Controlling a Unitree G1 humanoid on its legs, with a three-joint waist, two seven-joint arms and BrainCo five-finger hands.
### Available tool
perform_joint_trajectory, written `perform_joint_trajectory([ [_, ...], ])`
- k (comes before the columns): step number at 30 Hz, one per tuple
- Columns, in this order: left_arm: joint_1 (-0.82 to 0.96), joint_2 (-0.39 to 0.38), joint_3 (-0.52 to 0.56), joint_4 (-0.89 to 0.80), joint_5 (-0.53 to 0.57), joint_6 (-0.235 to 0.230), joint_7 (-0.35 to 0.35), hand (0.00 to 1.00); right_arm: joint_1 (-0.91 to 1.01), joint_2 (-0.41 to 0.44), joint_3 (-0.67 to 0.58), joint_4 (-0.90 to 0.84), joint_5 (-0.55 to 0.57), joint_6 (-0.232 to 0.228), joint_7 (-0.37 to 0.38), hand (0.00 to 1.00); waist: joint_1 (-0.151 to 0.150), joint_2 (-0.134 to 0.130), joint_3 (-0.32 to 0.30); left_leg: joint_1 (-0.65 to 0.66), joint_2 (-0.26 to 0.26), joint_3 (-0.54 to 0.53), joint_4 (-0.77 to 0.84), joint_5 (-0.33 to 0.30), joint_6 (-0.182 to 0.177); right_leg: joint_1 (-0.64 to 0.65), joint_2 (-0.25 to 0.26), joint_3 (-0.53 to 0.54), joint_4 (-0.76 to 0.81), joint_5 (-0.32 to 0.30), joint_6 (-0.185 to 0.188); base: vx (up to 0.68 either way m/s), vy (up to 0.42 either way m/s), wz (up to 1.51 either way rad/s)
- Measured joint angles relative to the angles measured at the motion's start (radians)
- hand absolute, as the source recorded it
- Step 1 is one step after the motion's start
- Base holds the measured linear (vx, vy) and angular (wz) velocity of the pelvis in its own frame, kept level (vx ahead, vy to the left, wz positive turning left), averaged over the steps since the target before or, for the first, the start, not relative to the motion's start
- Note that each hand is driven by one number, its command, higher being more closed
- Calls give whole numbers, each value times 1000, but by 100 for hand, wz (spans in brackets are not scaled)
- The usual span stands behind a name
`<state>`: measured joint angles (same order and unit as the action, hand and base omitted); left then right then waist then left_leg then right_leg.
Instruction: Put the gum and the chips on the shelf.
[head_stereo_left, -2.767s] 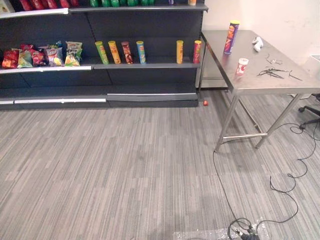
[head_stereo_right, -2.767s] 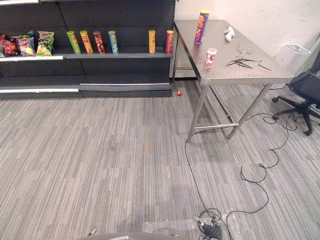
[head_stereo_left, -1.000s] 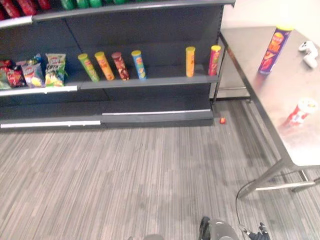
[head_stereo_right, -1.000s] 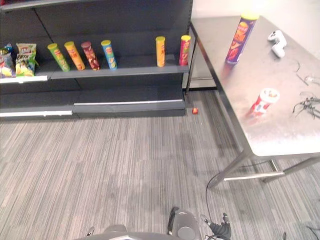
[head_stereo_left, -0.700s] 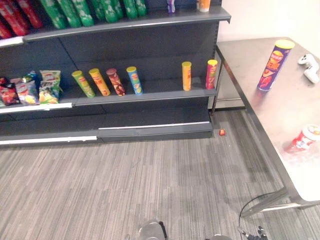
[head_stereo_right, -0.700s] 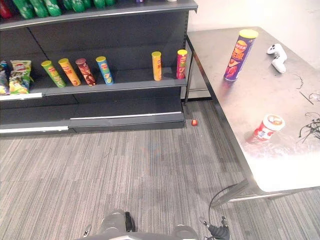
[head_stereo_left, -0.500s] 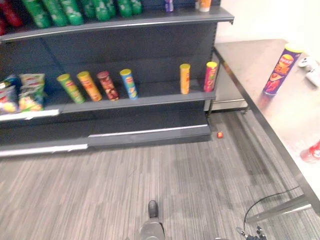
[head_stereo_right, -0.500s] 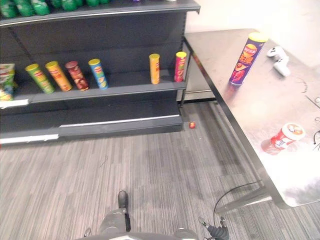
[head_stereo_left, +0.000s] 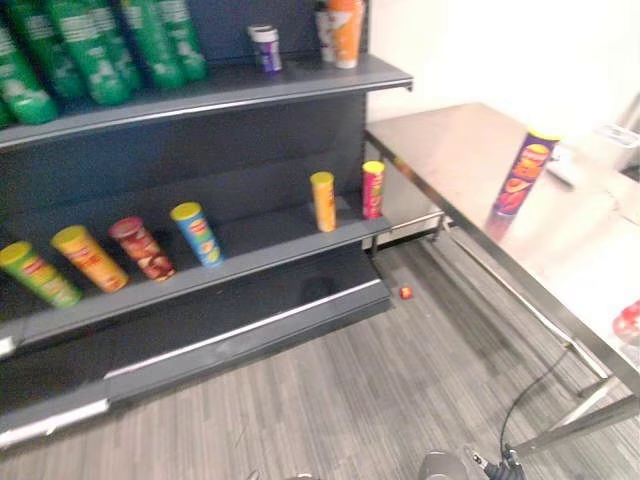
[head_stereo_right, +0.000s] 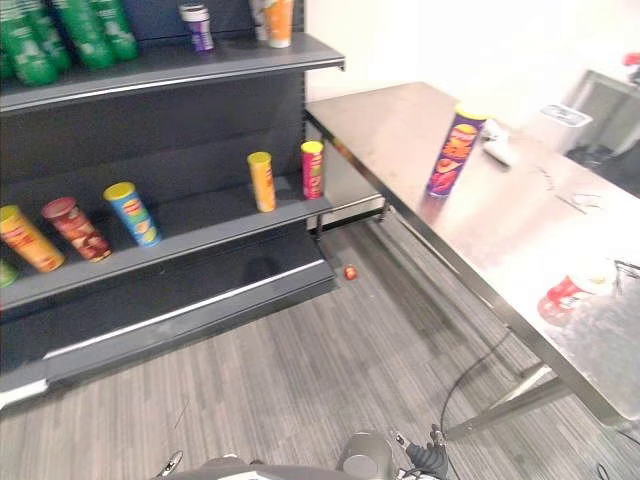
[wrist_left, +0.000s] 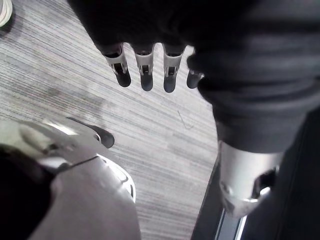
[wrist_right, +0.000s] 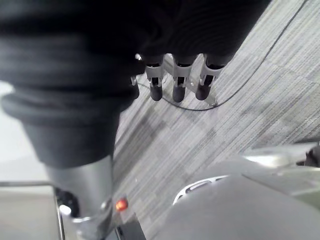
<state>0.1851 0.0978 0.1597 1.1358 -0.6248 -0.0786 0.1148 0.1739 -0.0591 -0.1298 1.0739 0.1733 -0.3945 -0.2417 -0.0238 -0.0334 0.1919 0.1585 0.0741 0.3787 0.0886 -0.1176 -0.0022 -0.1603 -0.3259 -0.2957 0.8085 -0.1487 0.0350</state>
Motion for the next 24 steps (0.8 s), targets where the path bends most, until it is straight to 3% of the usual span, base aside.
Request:
perform_joint_trajectory([
  [2, 1, 2, -2, 0, 3, -2, 1, 0, -2, 1, 2, 0, -23, -20, -1, 0, 1, -2, 3, 35, 28, 67, 1, -9, -23, 7, 47, -169, -257, 16, 11, 285, -68, -90],
  [3, 3, 6, -2, -1, 6, -4, 0, 0, -2, 6, 7, -1, -30, -25, -2, 0, 2, -10, 3, 39, 24, 79, 0, -10, -25, 13, 59, -196, -353, 59, 13, 359, -137, -88],
  [4, -3, 3, -7, 2, 16, -6, 1, 0, -2, 5, 11, -3, -46, -33, -6, 0, 0, -11, 7, 49, 27, 85, -5, -16, -37, 46, 92, -238, -446, 70, -47, 294, -148, -81],
  [5, -7, -4, -31, 8, 24, -8, -1, 0, -17, -13, 16, -6, -56, -39, -10, 0, -3, 18, 24, 55, 46, 89, -28, -8, -51, 47, 124, -240, -476, 83, -61, 256, -149, -75],
  [8, -20, -12, -54, 12, 59, -10, -3, 0, -19, -28, 10, 0, -56, -51, -15, 0, -6, 38, 46, 91, 52, 107, -90, 3, -78, 42, 158, -239, -486, 82, -62, 107, -36, -26],
  [12, -22, -1, -54, 7, 59, -22, -14, 0, -19, -20, 21, 1, -61, -55, -17, 0, -2, 24, 52, 117, 48, 129, -106, -1, -89, 62, 156, -242, -499, 77, -61, -22, 16, -6],
  [15, -25, 10, -51, 7, 58, -20, -14, 0, -17, -13, 24, 1, -65, -54, -16, 0, -3, 16, 52, 102, 49, 157, -62, -52, -88, 59, 144, -254, -504, 55, -71, -116, 25, -21],
  [17, -33, 9, -36, 10, 58, -9, -12, 0, -15, -24, 36, -6, -64, -52, -16, 0, -2, 24, 43, 69, 92, 210, 60, -157, -103, 37, 141, -268, -442, 23, -101, -19, -1, -53],
  [18, -33, 5, -31, 16, 57, -5, -11, 0, -12, -30, 43, -10, -62, -50, -16, 0, -4, 29, 39, 68, 109, 235, 89, -175, -117, 31, 144, -273, -418, 8, -101, 128, -21, -72],
  [19, -29, -10, -16, 23, 50, -5, -11, 0, 4, -47, 69, -24, -55, -40, -17, 0, -8, 46, 23, 65, 154, 286, 164, -199, -178, 34, 168, -273, -407, -29, -96, 203, -26, -74],
  [20, -35, -17, 20, 30, 40, -4, -16, 0, 13, -51, 81, -35, -54, -22, -17, 0, -8, 52, 18, -15, 224, 233, 422, -189, -153, 28, 190, -251, -415, -54, -109, 186, -55, -81],
  [21, -38, -20, 33, 29, 37, -4, -16, 0, 14, -58, 81, -37, -54, -15, -17, 0, -7, 52, 17, -78, 258, 180, 559, -147, -115, 31, 204, -233, -428, -54, -109, 178, -124, -99],
  [22, -38, -36, 41, 24, 30, -6, -26, 0, 12, -57, 84, -39, -54, -8, -16, 0, 2, 56, 22, -186, 301, 91, 766, -9, -27, 67, 229, -185, -479, -49, -111, 256, -88, -123],
  [23, -29, -46, 47, 16, -9, -7, -37, 0, 9, -62, 86, -37, -49, -4, -16, 0, 2, 51, 27, -244, 297, 29, 841, -51, -66, 88, 246, -119, -511, -29, -105, 304, -44, -129],
  [24, -26, -48, 45, 14, -28, -8, -42, 0, 6, -62, 81, -33, -44, -1, -15, 0, 2, 57, 28, -257, 285, 10, 837, -78, -77, 101, 251, -89, -519, -29, -104, 286, 56, -149],
])
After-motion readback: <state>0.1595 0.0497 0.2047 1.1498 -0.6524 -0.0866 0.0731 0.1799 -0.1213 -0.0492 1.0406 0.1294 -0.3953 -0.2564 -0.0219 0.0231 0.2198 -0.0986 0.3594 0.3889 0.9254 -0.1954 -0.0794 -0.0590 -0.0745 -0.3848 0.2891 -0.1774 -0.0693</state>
